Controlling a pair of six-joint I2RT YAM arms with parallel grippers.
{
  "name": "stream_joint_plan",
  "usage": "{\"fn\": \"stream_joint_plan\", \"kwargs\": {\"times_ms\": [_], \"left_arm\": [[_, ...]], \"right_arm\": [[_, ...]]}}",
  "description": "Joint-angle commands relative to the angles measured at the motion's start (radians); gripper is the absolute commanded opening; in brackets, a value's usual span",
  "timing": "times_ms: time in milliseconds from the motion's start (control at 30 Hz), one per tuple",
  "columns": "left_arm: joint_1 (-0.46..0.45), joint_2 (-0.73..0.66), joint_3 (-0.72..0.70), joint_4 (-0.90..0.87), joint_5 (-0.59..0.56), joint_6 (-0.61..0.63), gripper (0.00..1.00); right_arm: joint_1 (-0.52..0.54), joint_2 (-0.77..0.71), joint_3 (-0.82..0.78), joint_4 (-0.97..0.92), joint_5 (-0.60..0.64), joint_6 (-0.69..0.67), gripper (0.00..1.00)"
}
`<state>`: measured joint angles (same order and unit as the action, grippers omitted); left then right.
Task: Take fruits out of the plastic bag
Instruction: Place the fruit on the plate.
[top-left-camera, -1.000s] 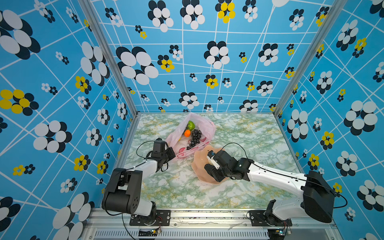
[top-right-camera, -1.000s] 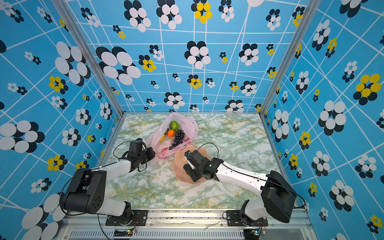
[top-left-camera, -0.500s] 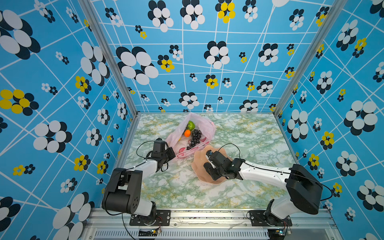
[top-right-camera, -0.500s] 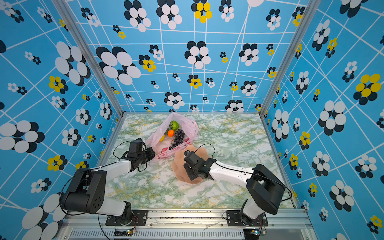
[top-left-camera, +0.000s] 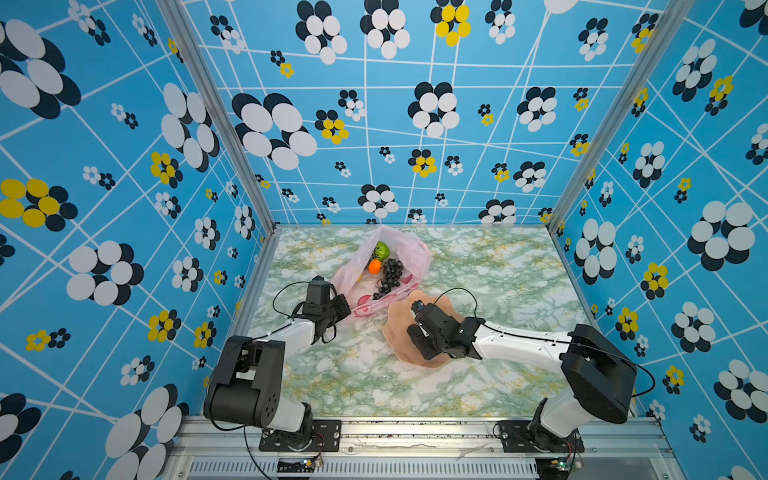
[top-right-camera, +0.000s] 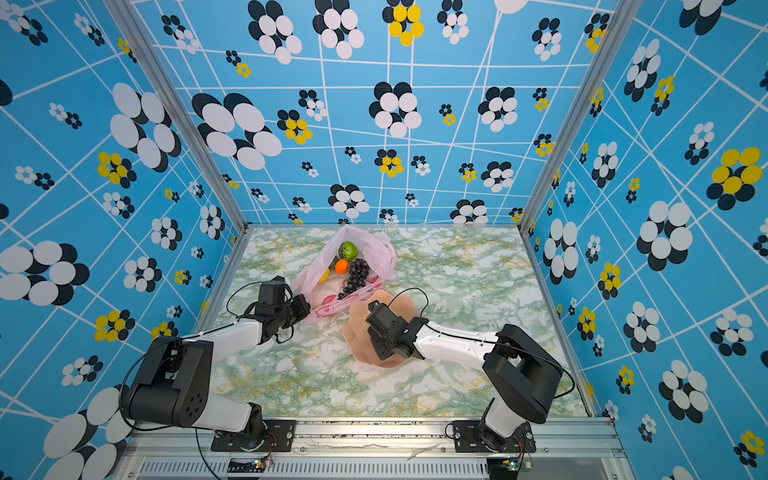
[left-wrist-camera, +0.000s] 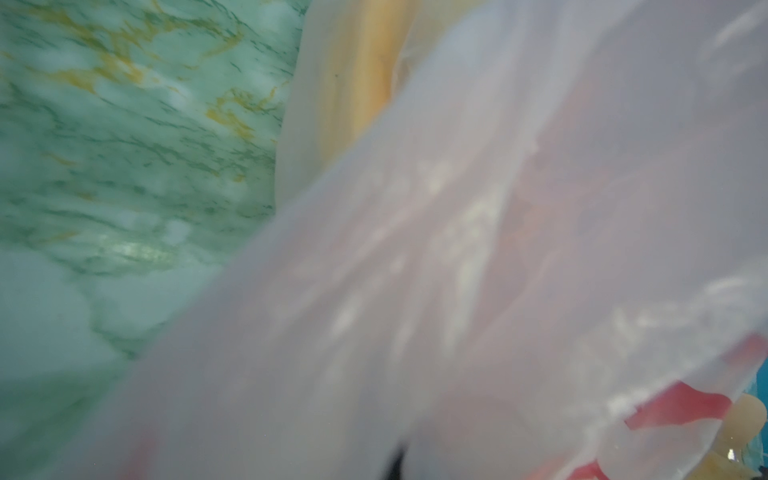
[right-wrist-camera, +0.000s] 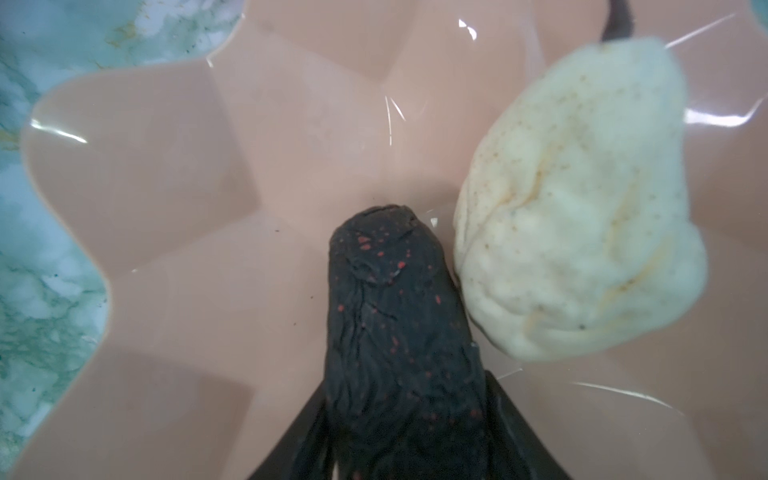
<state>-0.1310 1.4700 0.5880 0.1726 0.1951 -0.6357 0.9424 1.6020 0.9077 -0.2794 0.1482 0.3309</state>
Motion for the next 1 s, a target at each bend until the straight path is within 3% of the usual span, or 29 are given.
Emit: {"fn": "stream_joint_plan", "kwargs": {"times_ms": [0,200,500,733,967], "left_arm": [[0.002,0.014,0.004,-0.002,0.01,0.006,0.0],[0.002,0.02,0.008,0.001,0.021,0.008,0.0],[-0.014,-0.001,0.007,-0.019,0.025,-0.001,0.0],[-0.024,-0.171,-0.089,-0.144,-0.037,-0.036,0.0],[-0.022,-0.456,-0.185,-0.318,-0.122,-0.071,0.0]], "right_arm": [[0.008,-0.018,0.008,-0.011,0.013,0.0,0.59],[0.008,-0.081,0.006,-0.039,0.023,0.004,0.73],[0.008,-0.196,0.071,-0.147,0.024,0.002,0.74],[0.006,-0.222,0.17,-0.155,0.046,-0.064,0.74],[0.005,-0.139,0.263,-0.099,0.031,-0.09,0.74]]}}
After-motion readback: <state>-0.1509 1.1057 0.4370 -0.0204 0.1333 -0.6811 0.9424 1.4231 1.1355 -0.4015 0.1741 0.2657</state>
